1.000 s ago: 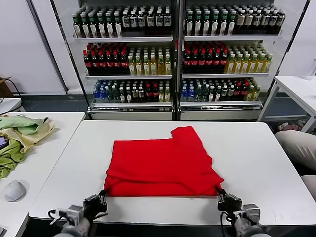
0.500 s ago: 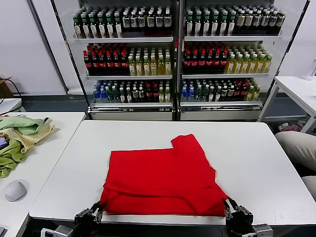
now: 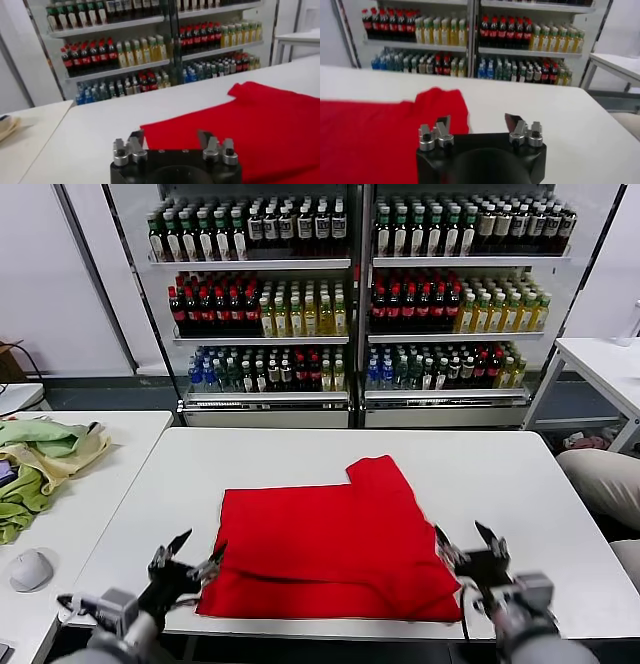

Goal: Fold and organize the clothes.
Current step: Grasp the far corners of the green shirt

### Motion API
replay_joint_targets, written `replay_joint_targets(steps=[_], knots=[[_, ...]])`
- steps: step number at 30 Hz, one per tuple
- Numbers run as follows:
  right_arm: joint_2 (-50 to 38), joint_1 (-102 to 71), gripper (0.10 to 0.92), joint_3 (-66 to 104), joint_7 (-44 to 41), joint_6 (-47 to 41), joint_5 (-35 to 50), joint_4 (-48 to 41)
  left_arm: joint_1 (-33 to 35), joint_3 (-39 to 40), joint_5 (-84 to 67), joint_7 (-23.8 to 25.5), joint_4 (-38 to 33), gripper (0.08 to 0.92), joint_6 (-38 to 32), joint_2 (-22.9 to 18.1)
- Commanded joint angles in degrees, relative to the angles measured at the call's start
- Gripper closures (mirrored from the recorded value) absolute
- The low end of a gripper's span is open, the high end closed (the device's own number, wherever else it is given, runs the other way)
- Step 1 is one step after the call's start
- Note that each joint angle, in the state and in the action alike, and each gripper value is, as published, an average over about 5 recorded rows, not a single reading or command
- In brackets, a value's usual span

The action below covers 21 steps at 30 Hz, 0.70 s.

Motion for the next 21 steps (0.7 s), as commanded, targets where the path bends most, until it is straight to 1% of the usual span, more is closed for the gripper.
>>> replay_joint_targets(steps=[1, 4, 8, 15, 21], knots=[[7.6, 30.2, 0.203, -12.6, 0.1, -1.3, -1.7, -26.7, -31.4, 10.7, -6.8, 6.6, 29.5, 0.212, 0.7, 3.4], [11.6, 36.2, 0.203, -14.2, -0.4, -1.1, -3.8, -35.4, -35.0, 12.7, -7.1, 8.2, 34.0, 0.184, 0.8, 3.6], [15.2, 40.9, 0.203, -14.6, -0.7, -0.5, -5.4, -43.7, -37.6, 15.2, -7.8, 9.0, 36.8, 0.178, 1.0, 3.6], [17.6, 42.4, 0.203, -13.4, -1.0, 1.1, -7.7, -52.4, -39.3, 18.5, -9.0, 10.3, 39.5, 0.177, 1.2, 3.8], [18.7, 41.1, 0.203, -12.4, -0.8, 1.5, -8.8, -55.4, -41.9, 20.6, -9.0, 11.4, 42.4, 0.177, 0.9, 3.0]])
